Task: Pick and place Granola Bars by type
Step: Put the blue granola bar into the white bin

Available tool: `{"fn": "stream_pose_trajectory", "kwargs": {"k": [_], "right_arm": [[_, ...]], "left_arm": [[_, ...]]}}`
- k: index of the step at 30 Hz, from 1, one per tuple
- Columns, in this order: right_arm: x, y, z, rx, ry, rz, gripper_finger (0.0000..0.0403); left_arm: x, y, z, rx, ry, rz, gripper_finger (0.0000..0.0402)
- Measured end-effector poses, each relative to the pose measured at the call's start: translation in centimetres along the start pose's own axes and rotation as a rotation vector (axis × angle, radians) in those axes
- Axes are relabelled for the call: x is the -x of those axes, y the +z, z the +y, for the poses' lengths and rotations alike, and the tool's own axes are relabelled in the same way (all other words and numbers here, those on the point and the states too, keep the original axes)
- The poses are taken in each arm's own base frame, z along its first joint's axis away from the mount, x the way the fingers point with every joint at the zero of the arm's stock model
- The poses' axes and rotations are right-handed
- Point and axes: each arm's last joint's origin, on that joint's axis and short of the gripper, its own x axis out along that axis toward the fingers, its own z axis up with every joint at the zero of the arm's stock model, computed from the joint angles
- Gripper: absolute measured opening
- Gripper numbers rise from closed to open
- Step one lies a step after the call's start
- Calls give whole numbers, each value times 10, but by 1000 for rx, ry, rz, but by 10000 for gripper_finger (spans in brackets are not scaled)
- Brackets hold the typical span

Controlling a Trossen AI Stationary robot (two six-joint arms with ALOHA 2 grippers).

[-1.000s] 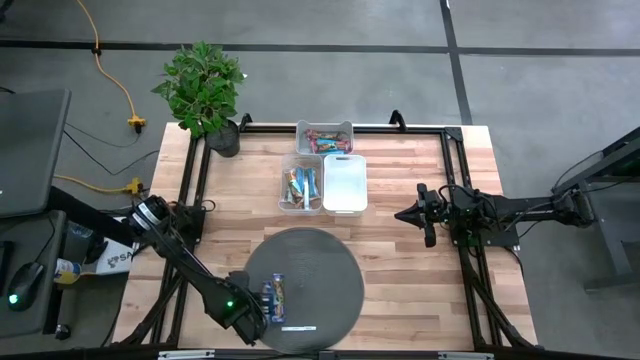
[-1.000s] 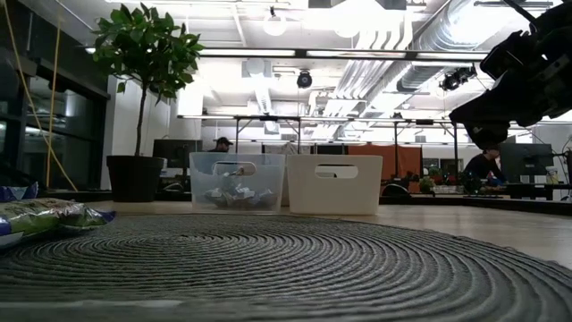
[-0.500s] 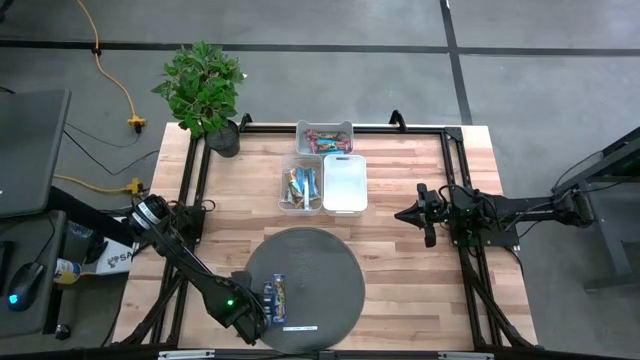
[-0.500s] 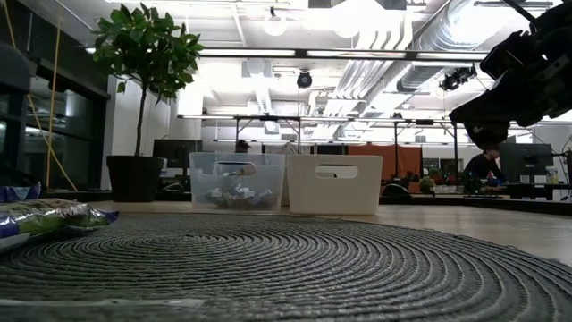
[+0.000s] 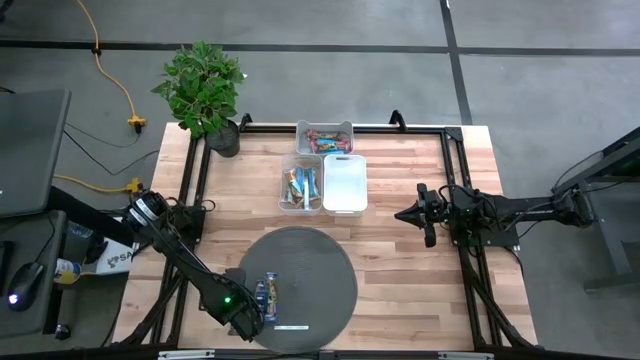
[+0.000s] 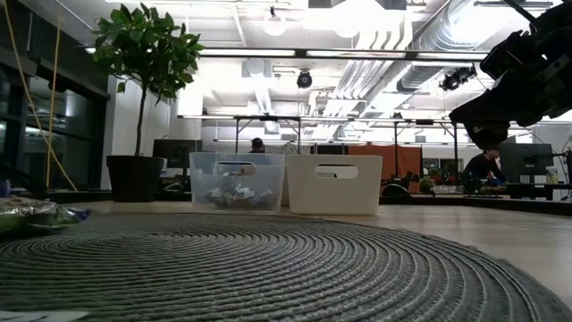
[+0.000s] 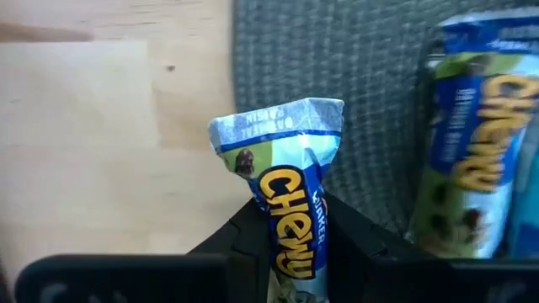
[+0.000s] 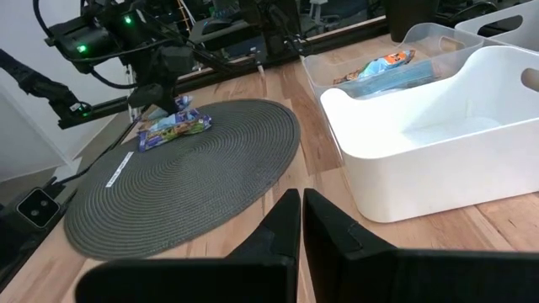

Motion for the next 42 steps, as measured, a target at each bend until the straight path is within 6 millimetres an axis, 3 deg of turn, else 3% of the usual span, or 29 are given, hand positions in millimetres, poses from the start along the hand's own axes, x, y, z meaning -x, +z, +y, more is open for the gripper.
{"fn": "stream_pose_trajectory", "kwargs": {"k": [9,15,21,28,34,42], "right_arm": [[0,0,0,0,0,0,0],[0,0,0,0,0,0,0],[0,0,0,0,0,0,0],[0,0,0,0,0,0,0],[0,0,0,0,0,0,0],[0,0,0,0,0,0,0]], "left_arm": [[2,-1,0,-19,7,29,73],[19,-2,-2,-30,-61,28,73],[53,-2,-8,-87,-276,-55,73],[105,3,-30,-180,-624,-300,73],[148,39,-72,-298,-686,-389,73],[196,129,-122,-441,-694,-427,73]]}}
